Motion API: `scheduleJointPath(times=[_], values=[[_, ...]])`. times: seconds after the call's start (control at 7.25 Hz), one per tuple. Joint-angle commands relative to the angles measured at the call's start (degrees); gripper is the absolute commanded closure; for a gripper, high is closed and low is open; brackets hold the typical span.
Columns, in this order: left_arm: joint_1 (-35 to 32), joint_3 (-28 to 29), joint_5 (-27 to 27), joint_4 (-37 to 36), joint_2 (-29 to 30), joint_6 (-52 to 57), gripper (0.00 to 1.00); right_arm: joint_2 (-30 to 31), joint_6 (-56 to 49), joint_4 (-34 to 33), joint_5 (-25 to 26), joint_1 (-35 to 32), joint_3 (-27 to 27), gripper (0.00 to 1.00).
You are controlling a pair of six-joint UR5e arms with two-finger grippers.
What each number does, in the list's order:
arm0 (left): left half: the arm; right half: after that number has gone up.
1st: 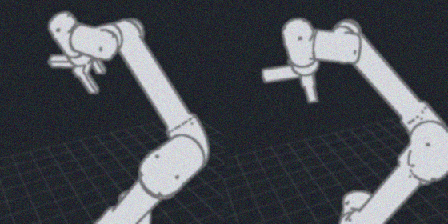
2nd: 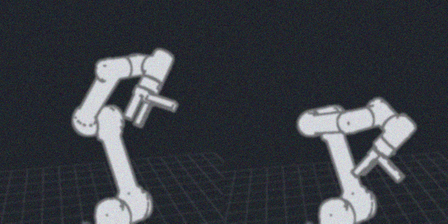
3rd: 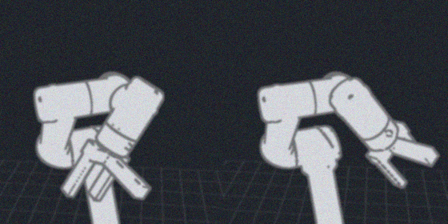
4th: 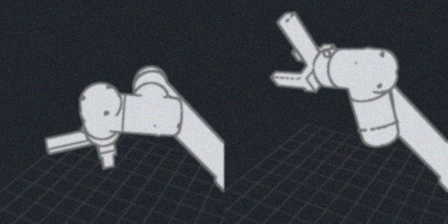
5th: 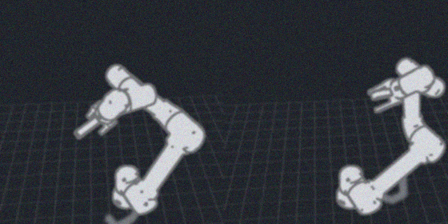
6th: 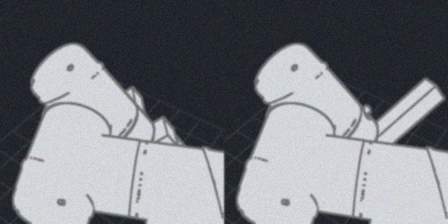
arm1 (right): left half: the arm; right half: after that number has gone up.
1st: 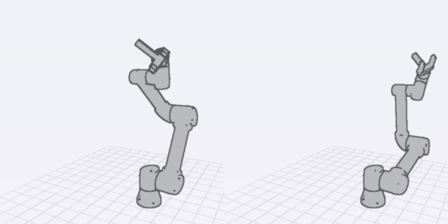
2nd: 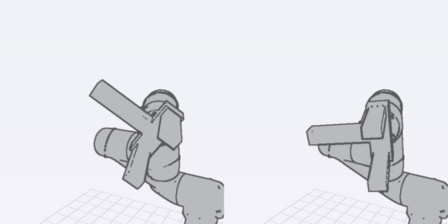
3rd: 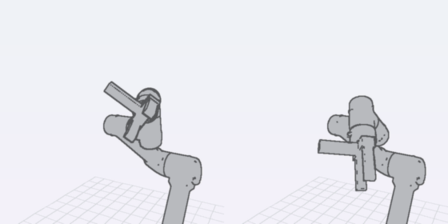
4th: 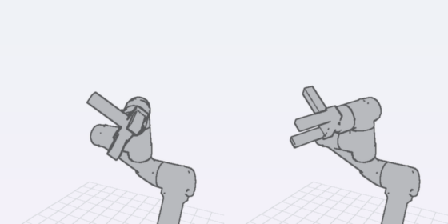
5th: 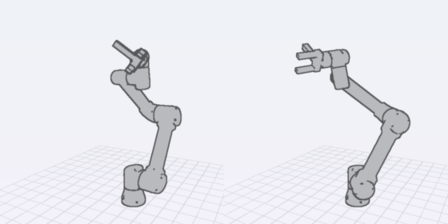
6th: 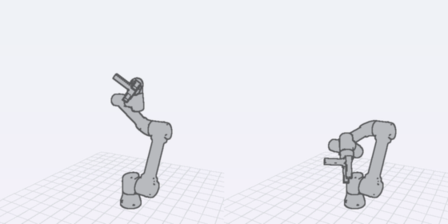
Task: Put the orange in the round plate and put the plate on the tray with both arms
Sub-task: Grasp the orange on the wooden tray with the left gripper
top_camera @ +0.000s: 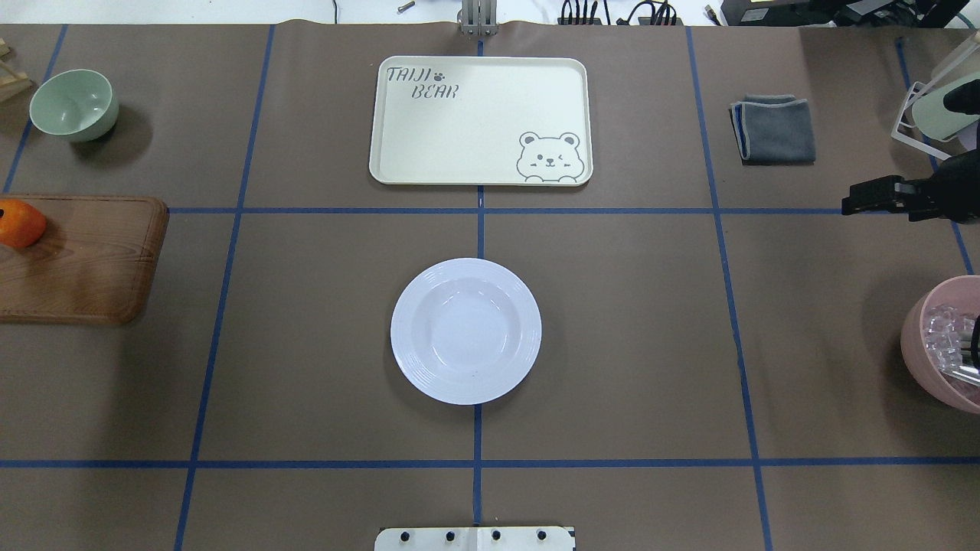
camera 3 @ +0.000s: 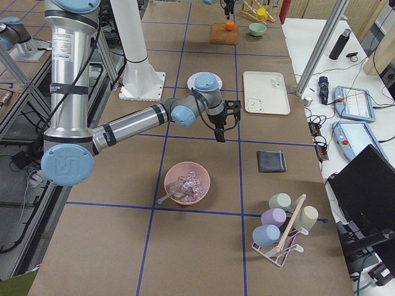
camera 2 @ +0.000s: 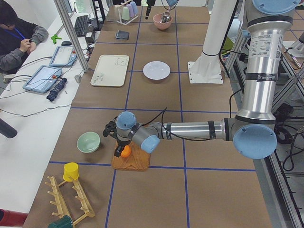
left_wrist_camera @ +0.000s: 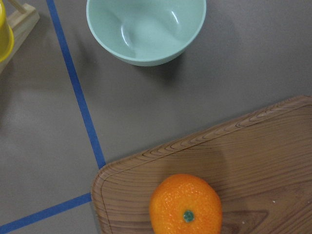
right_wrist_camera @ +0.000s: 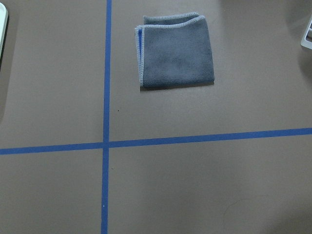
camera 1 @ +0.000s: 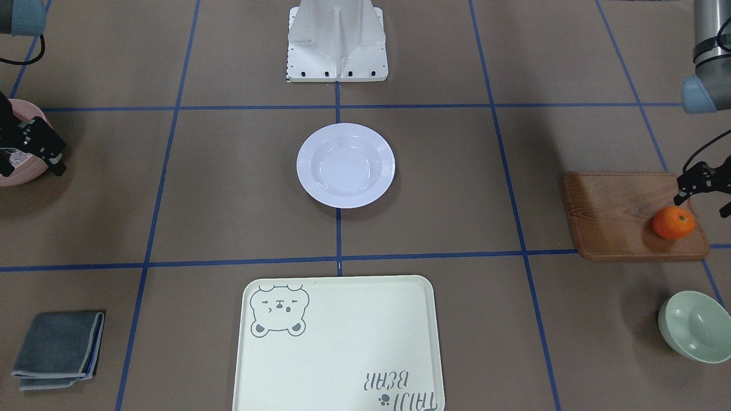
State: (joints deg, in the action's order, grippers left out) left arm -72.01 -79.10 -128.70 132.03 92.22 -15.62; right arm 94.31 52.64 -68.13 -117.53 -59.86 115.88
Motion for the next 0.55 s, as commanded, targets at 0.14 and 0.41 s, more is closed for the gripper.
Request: scheduleJointPath(times=[0.14, 0.41], values=[[3.63, 4.02, 4.16, 1.92, 2.25, -2.66, 0.01, 0.09, 0.09, 0.01, 0.11, 0.45, 0.05, 0.00], [5.11, 8.16, 7.04, 3.58, 4.90, -2.66, 0.02, 0.09, 0.00, 0.01, 0.55, 0.45, 0.05, 0.00]])
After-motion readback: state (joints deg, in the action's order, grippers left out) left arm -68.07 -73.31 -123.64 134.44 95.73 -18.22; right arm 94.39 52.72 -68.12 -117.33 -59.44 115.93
